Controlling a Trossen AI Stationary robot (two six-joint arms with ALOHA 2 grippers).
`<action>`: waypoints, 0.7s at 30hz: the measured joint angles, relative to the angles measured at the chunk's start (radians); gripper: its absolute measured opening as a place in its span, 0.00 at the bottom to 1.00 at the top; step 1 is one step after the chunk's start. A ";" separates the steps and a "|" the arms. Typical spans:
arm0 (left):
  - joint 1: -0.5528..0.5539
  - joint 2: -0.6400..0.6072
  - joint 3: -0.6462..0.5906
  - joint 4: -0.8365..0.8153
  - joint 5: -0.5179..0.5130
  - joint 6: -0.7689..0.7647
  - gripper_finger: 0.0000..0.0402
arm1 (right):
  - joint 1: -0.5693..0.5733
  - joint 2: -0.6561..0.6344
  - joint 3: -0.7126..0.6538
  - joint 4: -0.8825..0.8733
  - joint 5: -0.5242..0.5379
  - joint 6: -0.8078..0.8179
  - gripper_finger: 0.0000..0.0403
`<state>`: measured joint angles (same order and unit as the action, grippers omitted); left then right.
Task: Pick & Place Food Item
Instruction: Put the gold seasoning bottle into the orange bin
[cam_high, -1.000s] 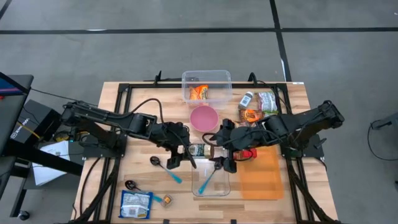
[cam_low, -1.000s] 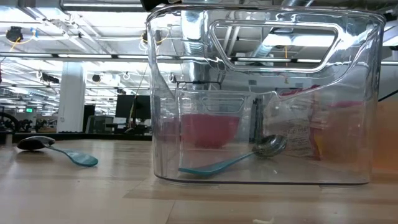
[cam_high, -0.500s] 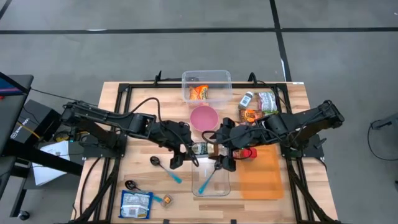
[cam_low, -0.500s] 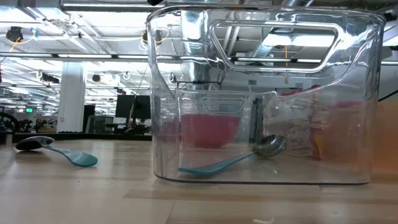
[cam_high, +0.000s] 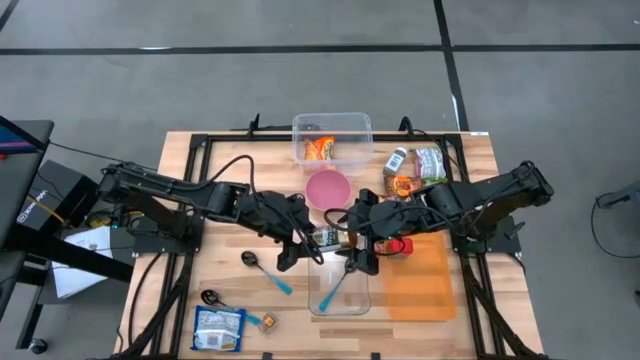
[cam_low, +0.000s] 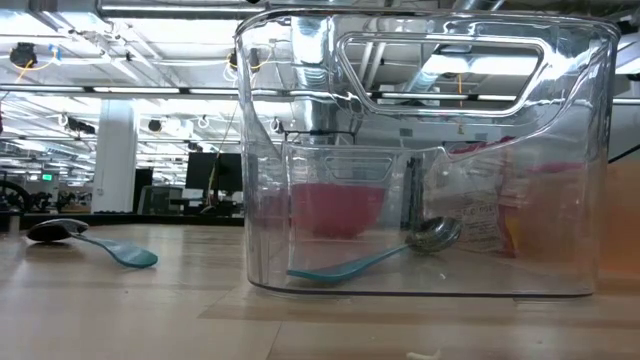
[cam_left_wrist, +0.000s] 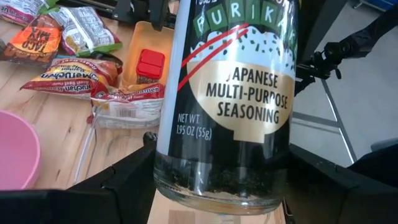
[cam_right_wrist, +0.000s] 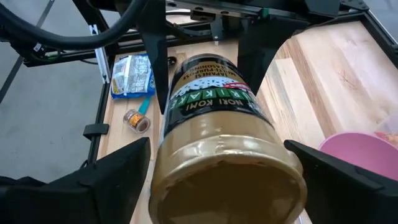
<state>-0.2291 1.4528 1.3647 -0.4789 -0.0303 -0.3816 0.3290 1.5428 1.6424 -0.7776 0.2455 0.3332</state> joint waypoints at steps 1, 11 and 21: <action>0.000 0.000 0.000 0.000 0.000 0.000 0.69 | 0.000 0.000 0.000 0.000 0.000 0.000 0.88; 0.000 0.000 0.000 0.004 0.000 -0.001 0.69 | 0.000 -0.009 -0.001 0.003 0.007 0.000 0.75; 0.000 0.000 -0.001 0.005 0.000 0.002 0.70 | 0.000 -0.009 -0.001 0.005 -0.011 0.008 0.67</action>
<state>-0.2291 1.4528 1.3636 -0.4742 -0.0303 -0.3801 0.3290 1.5337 1.6413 -0.7731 0.2341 0.3408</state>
